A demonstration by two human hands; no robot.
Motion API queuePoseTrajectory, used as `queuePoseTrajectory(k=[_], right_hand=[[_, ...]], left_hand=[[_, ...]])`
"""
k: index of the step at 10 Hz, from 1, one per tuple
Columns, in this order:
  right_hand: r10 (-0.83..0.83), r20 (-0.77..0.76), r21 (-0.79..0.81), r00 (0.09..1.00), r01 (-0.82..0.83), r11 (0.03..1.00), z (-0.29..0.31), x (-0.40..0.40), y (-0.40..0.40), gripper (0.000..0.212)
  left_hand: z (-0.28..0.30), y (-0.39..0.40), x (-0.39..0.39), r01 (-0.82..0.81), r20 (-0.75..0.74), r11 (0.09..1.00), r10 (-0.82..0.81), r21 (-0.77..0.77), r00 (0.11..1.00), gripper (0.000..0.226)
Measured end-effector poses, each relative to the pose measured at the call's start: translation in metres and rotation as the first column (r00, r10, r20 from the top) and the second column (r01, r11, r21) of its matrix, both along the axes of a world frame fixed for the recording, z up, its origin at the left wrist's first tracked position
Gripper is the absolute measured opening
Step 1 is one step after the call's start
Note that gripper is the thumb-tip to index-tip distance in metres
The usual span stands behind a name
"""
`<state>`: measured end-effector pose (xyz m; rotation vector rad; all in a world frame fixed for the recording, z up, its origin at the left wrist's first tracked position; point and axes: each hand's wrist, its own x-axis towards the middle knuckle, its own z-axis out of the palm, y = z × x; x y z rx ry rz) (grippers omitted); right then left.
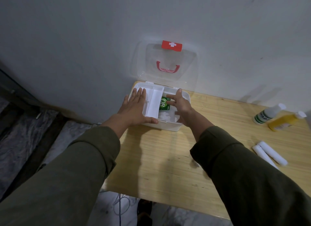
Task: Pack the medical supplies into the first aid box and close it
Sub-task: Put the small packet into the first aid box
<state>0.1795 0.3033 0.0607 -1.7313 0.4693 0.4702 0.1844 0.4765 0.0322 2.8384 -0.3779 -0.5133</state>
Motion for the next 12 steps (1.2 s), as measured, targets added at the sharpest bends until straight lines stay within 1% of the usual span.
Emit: queuePoseTrajectory(k=[1, 3, 5, 7, 9, 10, 11, 12], right_hand=[[-0.035, -0.02, 0.05, 0.999, 0.036, 0.998, 0.005, -0.001, -0.004, 0.07], [-0.06, -0.065, 0.06, 0.996, 0.064, 0.996, 0.003, 0.002, -0.003, 0.069], [-0.202, -0.153, 0.134, 0.967, 0.223, 0.966, -0.009, 0.014, -0.007, 0.067], [-0.338, -0.175, 0.13, 0.925, 0.362, 0.923, -0.018, 0.018, 0.001, 0.067], [-0.372, -0.183, 0.123, 0.91, 0.397, 0.91, -0.018, 0.02, 0.001, 0.063], [-0.405, -0.178, 0.08, 0.897, 0.423, 0.902, -0.018, 0.023, 0.005, 0.063], [-0.455, -0.206, 0.066, 0.866, 0.476, 0.877, -0.018, 0.025, 0.006, 0.058], [-0.465, -0.222, 0.079, 0.857, 0.491, 0.867, -0.02, 0.024, 0.009, 0.057]], left_hand=[[0.0, 0.0, 0.0, -0.001, -0.004, 1.0, 0.001, -0.002, 1.0, 0.128], [0.0, 0.0, 0.0, 0.001, -0.005, 1.0, -0.001, 0.003, 1.0, 0.128], [-0.002, 0.0, 0.0, 0.012, 0.001, 1.0, -0.012, 0.013, 1.0, 0.129], [-0.003, 0.001, 0.001, 0.019, 0.001, 1.0, -0.019, 0.019, 1.0, 0.13], [-0.003, 0.001, 0.001, 0.022, -0.004, 1.0, -0.022, 0.017, 1.0, 0.131], [-0.003, 0.001, 0.001, 0.019, -0.005, 1.0, -0.019, 0.012, 1.0, 0.131], [-0.003, 0.002, 0.001, 0.021, -0.005, 1.0, -0.021, 0.008, 1.0, 0.13], [-0.003, 0.002, 0.001, 0.025, 0.0, 1.0, -0.025, 0.012, 1.0, 0.13]])
